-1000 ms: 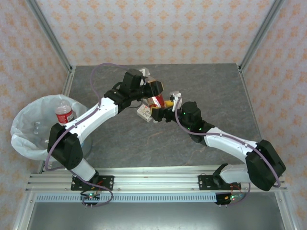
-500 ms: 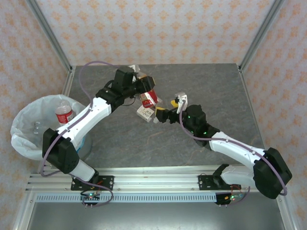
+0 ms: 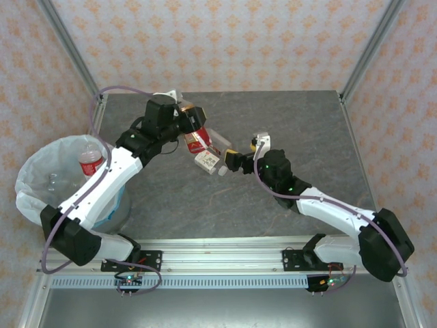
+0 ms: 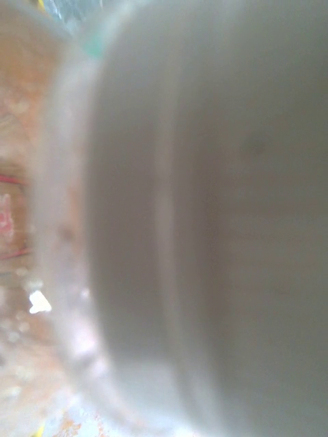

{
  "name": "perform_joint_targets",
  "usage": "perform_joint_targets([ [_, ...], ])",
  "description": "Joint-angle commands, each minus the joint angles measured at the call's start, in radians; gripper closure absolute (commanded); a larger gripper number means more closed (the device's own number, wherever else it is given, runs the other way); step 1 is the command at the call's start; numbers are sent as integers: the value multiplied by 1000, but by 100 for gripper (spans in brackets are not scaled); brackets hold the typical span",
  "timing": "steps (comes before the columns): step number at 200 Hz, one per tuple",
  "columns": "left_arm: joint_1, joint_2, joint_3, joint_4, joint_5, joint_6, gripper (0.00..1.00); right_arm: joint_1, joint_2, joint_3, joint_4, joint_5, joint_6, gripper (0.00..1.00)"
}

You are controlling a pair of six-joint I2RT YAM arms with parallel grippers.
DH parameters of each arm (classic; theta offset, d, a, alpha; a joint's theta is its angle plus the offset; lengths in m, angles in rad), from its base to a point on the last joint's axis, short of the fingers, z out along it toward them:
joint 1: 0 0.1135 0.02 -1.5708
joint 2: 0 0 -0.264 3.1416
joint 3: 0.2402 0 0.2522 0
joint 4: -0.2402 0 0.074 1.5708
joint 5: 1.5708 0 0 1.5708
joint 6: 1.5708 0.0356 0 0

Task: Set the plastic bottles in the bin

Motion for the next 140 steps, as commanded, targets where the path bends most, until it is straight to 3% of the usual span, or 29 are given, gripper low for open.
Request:
perform_joint_targets([
  [1, 13, -51, -6, -50, -69, 43, 44, 4, 29, 17, 30, 11, 21, 1],
  [77, 18, -182, 48, -219, -287, 147, 44, 4, 70, 39, 71, 4, 27, 1],
  [140, 20, -303, 126, -334, -605, 263, 44, 4, 121, 61, 87, -4, 15, 1],
])
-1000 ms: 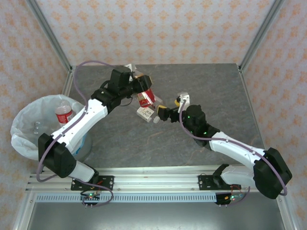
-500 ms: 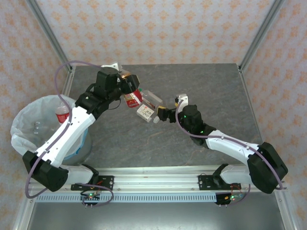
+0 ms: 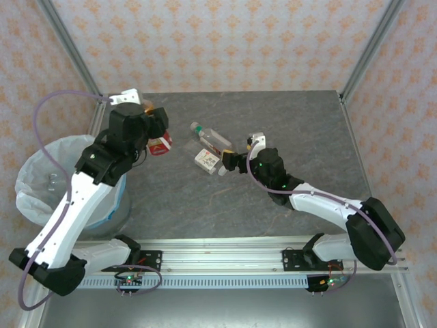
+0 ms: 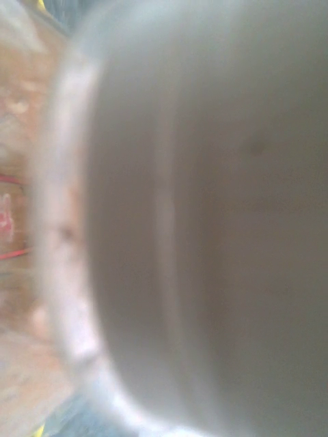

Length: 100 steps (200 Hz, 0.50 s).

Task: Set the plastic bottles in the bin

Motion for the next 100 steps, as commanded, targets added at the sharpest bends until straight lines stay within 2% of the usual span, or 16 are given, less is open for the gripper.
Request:
perform_joint_targets([
  [1, 11, -52, 56, -72, -181, 82, 44, 4, 20, 43, 42, -8, -9, 1],
  [29, 10, -90, 86, -120, -286, 120, 44, 3, 41, 59, 47, -20, -9, 1],
  [69, 26, -140, 98, -212, -536, 150, 44, 5, 47, 64, 58, -19, -11, 1],
  [100, 116, -178, 60, -273, -585, 150, 44, 4, 49, 57, 63, -13, -17, 1],
])
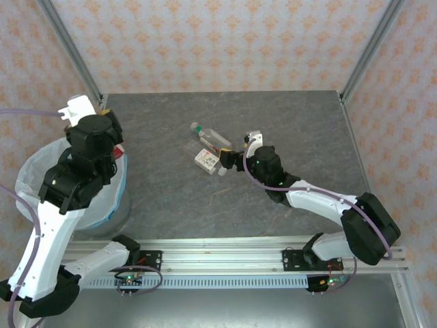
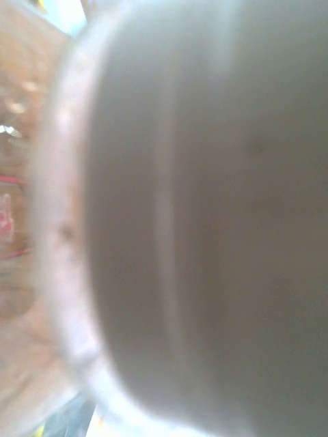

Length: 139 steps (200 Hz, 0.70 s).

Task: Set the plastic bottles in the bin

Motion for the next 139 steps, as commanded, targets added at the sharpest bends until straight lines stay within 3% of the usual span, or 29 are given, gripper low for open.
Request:
perform_joint_targets([
  [1, 64, -32, -15, -94, -135, 22, 44, 4, 6, 26, 45, -2, -14, 1],
  [72, 379, -99, -135, -38, 2, 78, 47, 4, -18, 31, 8, -43, 4, 1],
  [103, 529, -93, -207, -14, 181, 55, 50, 4, -25, 11, 24, -18, -1, 1],
  [139, 594, -93, -252, 4, 198, 54, 51, 3, -21, 17, 25, -18, -9, 1],
])
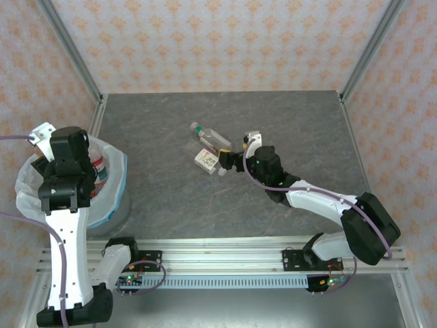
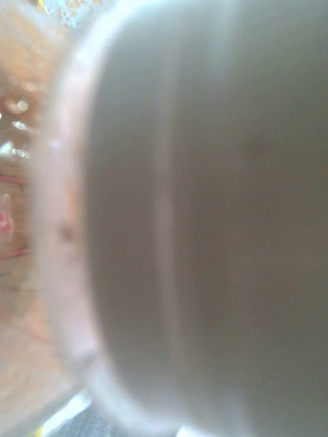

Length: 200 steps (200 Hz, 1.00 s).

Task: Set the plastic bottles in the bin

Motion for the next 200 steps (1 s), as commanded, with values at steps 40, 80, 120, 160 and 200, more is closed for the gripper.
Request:
perform_joint_targets([
  [40, 40, -6, -69, 91, -107, 100, 50, 3, -10, 25, 25, 6, -9, 1],
  [80, 129, 8, -88, 93, -70, 38, 40, 3, 6, 38, 28, -6, 7, 1],
  [120, 183, 39, -58, 2, -47, -66, 0, 4, 9, 41, 25, -8, 10, 1],
  [160, 185, 31, -35, -52, 20, -133, 0, 5, 9, 39, 21, -11, 15, 1],
  [200, 185, 13, -49, -55, 189, -194, 0, 4, 8, 44, 19, 8, 23, 1],
])
